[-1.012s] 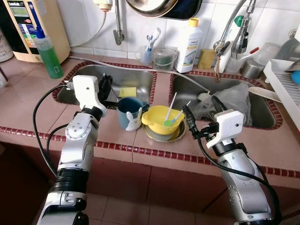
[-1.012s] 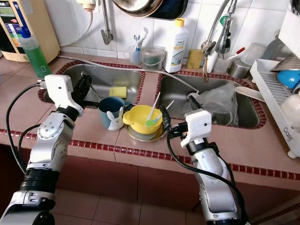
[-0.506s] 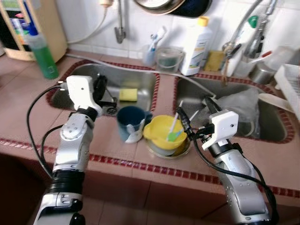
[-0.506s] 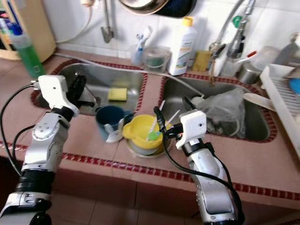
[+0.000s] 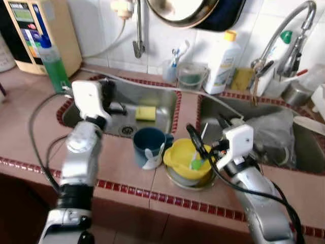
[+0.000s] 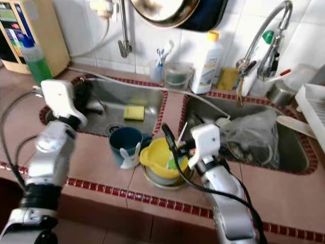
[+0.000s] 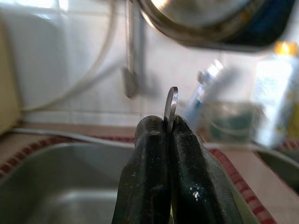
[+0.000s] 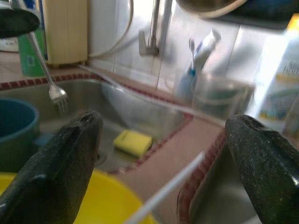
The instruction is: Kitchen organization
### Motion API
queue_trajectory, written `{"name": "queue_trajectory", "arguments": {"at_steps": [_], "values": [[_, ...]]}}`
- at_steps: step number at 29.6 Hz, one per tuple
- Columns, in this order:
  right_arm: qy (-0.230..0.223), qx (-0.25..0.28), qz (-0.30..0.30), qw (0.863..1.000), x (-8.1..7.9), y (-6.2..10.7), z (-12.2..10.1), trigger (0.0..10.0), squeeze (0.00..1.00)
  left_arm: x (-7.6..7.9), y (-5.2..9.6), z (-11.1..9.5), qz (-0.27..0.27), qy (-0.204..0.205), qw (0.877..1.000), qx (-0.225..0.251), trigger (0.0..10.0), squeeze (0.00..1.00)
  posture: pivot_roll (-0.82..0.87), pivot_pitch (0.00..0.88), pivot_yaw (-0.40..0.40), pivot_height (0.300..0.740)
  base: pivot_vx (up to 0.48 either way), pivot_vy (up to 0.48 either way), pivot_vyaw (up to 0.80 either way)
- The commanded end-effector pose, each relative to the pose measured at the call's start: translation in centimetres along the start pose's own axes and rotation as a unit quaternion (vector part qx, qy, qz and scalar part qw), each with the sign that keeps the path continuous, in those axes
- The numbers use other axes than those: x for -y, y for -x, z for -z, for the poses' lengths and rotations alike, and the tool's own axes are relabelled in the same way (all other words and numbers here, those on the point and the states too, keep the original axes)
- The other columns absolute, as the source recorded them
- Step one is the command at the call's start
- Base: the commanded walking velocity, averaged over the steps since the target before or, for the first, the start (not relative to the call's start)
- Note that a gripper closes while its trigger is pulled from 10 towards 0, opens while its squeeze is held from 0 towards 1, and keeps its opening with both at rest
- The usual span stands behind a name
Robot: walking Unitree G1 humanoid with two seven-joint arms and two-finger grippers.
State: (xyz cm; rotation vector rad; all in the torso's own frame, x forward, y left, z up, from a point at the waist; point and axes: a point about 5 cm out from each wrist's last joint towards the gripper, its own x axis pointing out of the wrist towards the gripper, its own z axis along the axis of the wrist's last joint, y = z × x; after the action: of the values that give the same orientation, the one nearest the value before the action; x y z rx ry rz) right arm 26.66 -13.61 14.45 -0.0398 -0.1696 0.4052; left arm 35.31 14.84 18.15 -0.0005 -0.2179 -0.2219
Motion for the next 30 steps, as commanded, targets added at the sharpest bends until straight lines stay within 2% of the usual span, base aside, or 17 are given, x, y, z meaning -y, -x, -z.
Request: {"name": "queue_trajectory", "arguments": {"at_steps": [1,5,8,12,16,25,30], "values": [[-0.006,0.009,-0.007,1.0,-0.2,0.0,-0.9,10.0,0.0,-0.3,-0.3,-0.3,0.004,-0.018,1.0,0.0,10.0,0.0,-0.02,0.0,-0.036,0.74,0.0,0.0,0.0],[-0.029,-0.003,-0.024,0.999,-0.7,0.6,-1.2,10.0,0.0,-0.2,-1.0,-0.2,0.016,-0.032,0.999,-0.006,10.0,0.0,-0.03,0.0,-0.031,0.74,0.0,0.0,0.0],[-0.037,-0.01,-0.063,0.997,-1.6,1.4,-1.7,10.0,0.0,-0.3,-1.9,0.0,0.023,-0.047,0.998,-0.015,10.0,0.0,-0.05,0.0,-0.023,0.74,0.0,0.0,0.0],[-0.051,-0.016,-0.073,0.996,-1.9,1.9,-2.1,10.0,0.0,-0.3,-2.6,0.1,0.029,-0.052,0.998,-0.023,10.0,0.0,-0.07,0.0,-0.018,0.74,0.0,0.0,0.0],[-0.065,-0.021,-0.076,0.995,-2.1,2.6,-2.9,10.0,0.0,-0.2,-3.4,0.4,0.039,-0.064,0.997,-0.035,10.0,0.0,-0.09,0.0,-0.005,0.74,0.0,0.0,0.0],[-0.086,-0.026,-0.076,0.993,-2.5,3.8,-3.9,10.0,0.0,-0.3,-4.0,0.9,0.059,-0.085,0.993,-0.055,10.0,0.0,-0.12,0.041,0.017,0.74,0.0,0.0,0.0],[-0.133,-0.015,-0.052,0.99,-2.2,4.8,-5.0,10.0,0.0,-0.7,-4.1,1.3,0.065,-0.1,0.99,-0.074,10.0,0.0,-0.15,0.065,0.04,0.74,0.0,0.0,0.0]]}}
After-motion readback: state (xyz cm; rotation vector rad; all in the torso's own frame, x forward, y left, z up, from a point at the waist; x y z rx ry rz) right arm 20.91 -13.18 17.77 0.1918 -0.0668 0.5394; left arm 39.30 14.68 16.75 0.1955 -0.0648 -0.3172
